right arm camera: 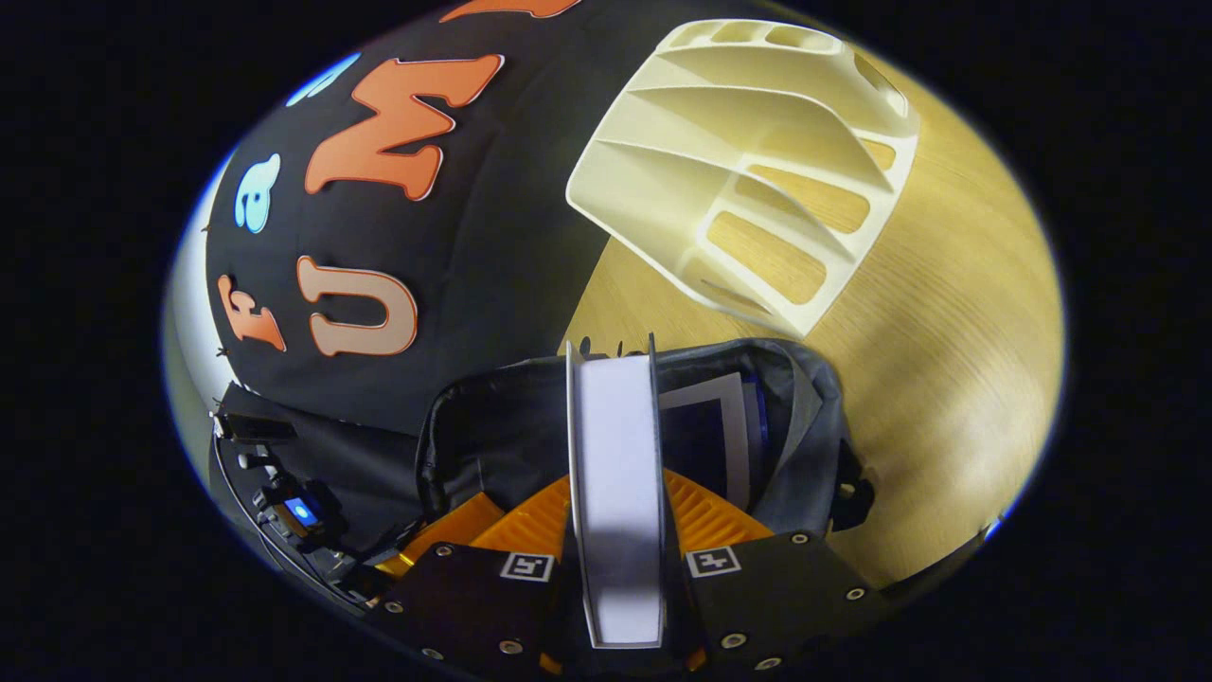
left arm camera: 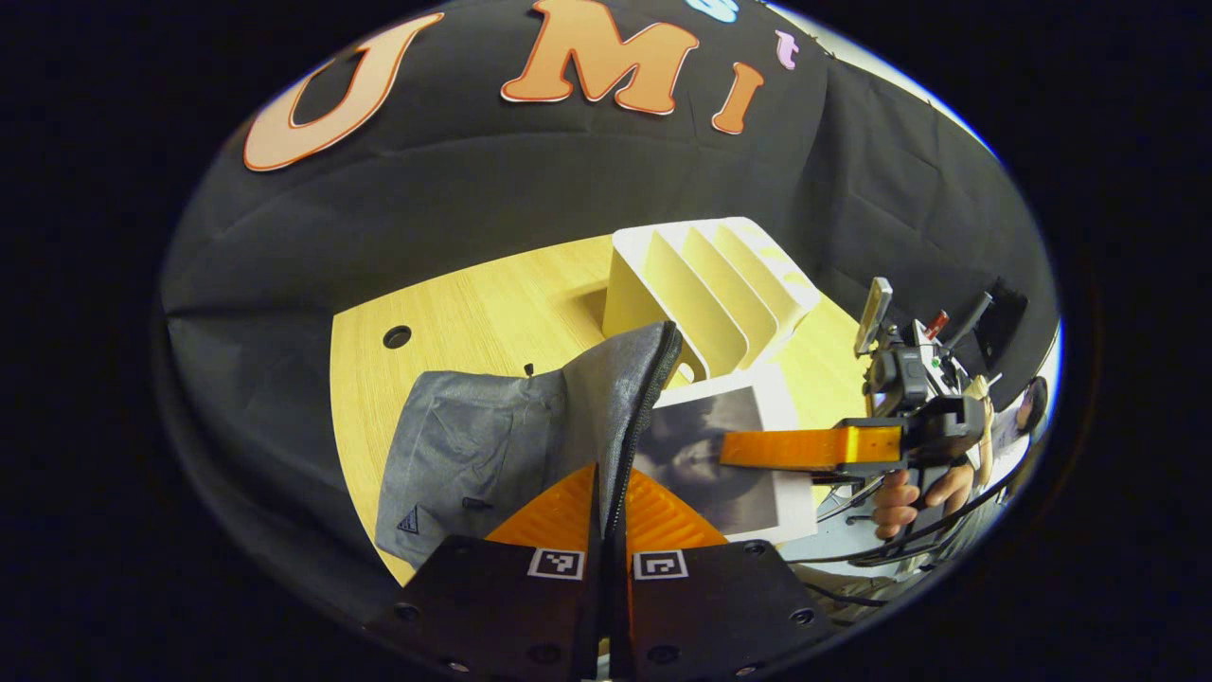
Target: Open the schoolbag, grab two books from the bookshelf and put them into the schoolbag.
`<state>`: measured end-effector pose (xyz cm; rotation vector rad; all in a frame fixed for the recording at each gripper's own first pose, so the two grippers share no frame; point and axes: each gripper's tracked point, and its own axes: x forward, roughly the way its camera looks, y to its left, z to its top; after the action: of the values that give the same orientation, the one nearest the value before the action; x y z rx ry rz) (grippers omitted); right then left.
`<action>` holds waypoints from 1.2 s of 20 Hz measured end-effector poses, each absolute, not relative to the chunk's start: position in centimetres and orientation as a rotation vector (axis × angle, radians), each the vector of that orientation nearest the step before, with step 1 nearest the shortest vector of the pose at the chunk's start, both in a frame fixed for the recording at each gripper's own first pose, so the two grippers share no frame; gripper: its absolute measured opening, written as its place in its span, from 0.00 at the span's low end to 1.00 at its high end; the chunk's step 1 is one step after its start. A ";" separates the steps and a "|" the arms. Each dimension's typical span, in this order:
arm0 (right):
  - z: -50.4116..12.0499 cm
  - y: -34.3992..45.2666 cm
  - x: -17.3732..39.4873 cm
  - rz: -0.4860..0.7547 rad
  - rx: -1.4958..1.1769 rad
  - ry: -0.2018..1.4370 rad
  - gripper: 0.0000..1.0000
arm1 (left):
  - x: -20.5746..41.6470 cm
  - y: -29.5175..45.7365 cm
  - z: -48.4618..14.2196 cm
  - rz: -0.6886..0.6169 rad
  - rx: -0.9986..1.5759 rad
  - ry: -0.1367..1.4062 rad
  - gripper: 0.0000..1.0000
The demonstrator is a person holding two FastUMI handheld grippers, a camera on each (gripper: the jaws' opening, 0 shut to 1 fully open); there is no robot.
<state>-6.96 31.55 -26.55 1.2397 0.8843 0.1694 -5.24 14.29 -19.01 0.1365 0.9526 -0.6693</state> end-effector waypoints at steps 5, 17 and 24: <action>-28.4 33.7 -5.4 0.160 1.269 0.876 0.36 | -5.4 12.9 -17.9 -0.711 0.174 0.913 0.05; -32.2 36.9 -4.3 0.145 1.021 1.055 0.54 | -6.7 12.2 -18.7 -0.721 0.110 0.916 0.05; -32.7 31.0 -5.6 0.117 0.731 1.044 0.77 | -7.2 11.0 -20.1 -0.679 0.066 0.920 0.08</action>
<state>-5.58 30.97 -32.66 0.7307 1.0445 0.1170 -7.22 11.00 -20.05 0.0661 0.9203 -0.6795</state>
